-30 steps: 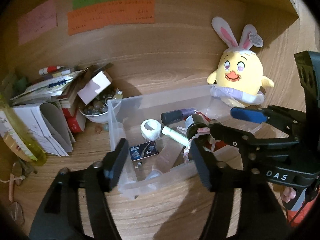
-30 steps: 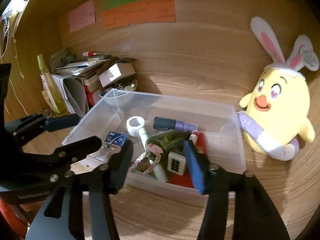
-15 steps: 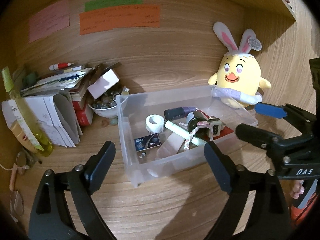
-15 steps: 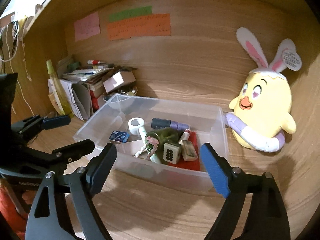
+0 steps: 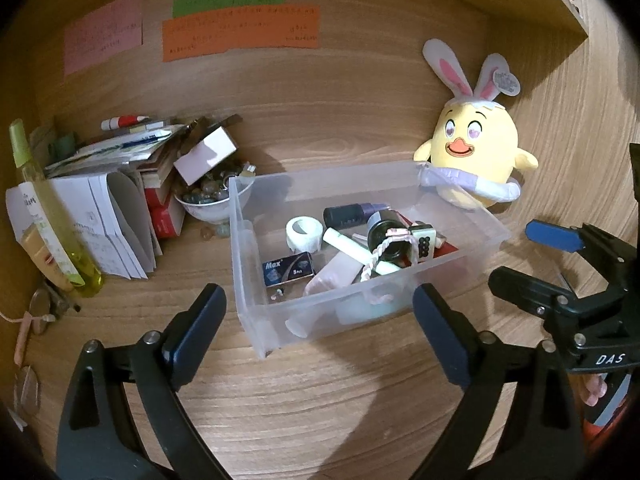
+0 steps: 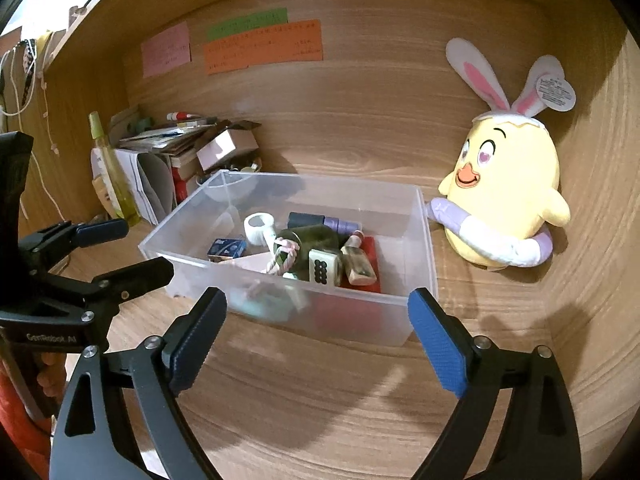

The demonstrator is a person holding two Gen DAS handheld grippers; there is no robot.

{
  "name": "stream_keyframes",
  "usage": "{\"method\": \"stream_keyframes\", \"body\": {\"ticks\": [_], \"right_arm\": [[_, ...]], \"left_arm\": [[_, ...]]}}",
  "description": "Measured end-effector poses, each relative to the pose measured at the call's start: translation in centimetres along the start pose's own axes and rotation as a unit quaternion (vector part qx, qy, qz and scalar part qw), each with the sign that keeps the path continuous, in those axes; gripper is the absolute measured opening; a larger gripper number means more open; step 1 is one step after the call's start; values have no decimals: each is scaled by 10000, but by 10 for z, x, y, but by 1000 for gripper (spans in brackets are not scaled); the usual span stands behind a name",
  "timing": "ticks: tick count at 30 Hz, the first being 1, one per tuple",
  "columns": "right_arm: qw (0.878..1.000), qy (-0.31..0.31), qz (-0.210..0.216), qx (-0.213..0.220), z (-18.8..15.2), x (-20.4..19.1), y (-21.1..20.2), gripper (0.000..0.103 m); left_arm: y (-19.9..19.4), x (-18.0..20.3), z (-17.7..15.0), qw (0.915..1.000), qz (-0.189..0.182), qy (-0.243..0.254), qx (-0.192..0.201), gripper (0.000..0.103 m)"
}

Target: Organize objects

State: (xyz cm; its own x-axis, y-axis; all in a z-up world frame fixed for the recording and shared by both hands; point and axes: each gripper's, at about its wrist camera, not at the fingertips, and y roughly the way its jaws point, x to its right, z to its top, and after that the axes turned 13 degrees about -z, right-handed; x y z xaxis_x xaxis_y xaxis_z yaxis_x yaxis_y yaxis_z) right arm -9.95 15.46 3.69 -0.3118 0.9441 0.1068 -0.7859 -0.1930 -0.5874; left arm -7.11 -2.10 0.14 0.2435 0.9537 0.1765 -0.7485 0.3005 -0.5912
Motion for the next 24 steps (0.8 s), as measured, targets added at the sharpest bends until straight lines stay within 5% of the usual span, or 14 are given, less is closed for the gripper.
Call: {"method": "stream_keyframes", "body": {"ticks": [24], "right_arm": [[10000,-19,11,-74,-3,-4,-1,91]], "left_arm": [[3,-1,-3,9999,-76,-102,-96,96]]}}
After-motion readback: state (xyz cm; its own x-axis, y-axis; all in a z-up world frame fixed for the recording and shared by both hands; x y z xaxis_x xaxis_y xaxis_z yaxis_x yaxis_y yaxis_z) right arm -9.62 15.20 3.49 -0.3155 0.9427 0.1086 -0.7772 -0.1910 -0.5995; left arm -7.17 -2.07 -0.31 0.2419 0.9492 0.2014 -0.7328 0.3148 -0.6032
